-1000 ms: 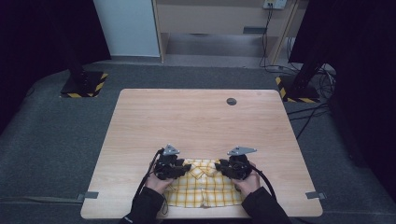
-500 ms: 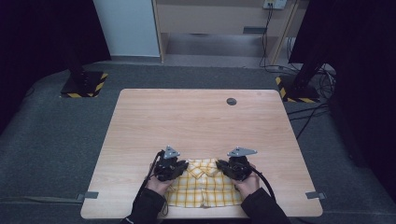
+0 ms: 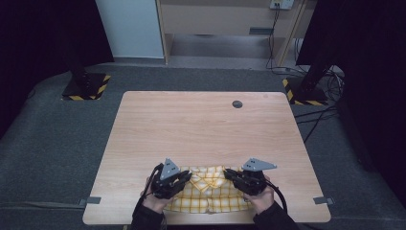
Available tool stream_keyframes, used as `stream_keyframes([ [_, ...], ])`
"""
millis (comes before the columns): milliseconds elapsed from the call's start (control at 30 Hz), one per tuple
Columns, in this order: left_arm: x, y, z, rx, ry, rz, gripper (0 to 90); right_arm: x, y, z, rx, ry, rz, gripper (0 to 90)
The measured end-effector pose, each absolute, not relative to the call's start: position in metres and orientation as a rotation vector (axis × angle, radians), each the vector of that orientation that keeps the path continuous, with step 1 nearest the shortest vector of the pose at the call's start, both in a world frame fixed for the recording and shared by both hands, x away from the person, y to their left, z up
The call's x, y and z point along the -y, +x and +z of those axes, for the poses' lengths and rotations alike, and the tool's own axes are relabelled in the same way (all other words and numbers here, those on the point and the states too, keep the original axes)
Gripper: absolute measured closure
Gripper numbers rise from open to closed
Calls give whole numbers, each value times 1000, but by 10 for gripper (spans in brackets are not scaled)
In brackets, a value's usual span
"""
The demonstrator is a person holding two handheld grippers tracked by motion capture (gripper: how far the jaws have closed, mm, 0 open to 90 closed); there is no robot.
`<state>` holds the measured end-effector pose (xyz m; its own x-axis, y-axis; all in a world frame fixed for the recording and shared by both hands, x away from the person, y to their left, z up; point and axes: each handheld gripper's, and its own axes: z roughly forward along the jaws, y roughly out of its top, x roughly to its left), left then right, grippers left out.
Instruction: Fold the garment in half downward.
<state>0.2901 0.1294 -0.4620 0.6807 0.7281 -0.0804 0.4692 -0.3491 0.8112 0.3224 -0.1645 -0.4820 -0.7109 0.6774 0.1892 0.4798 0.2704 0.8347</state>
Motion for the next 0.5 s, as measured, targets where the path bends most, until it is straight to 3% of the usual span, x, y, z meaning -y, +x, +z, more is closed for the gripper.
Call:
stream_keyframes([
  [167,-131,260,-467,-886,2062,336,790,168,294,-482,-2377,1020,1426,784],
  [300,-134,251,-476,-888,2093,294,758,169,274,-486,-2414,992,1389,658],
  [400,-141,253,-476,-904,2076,304,666,175,269,-483,-2399,1001,1401,536],
  [500,-145,266,-475,-990,2054,368,484,180,277,-474,-2357,1038,1427,412],
])
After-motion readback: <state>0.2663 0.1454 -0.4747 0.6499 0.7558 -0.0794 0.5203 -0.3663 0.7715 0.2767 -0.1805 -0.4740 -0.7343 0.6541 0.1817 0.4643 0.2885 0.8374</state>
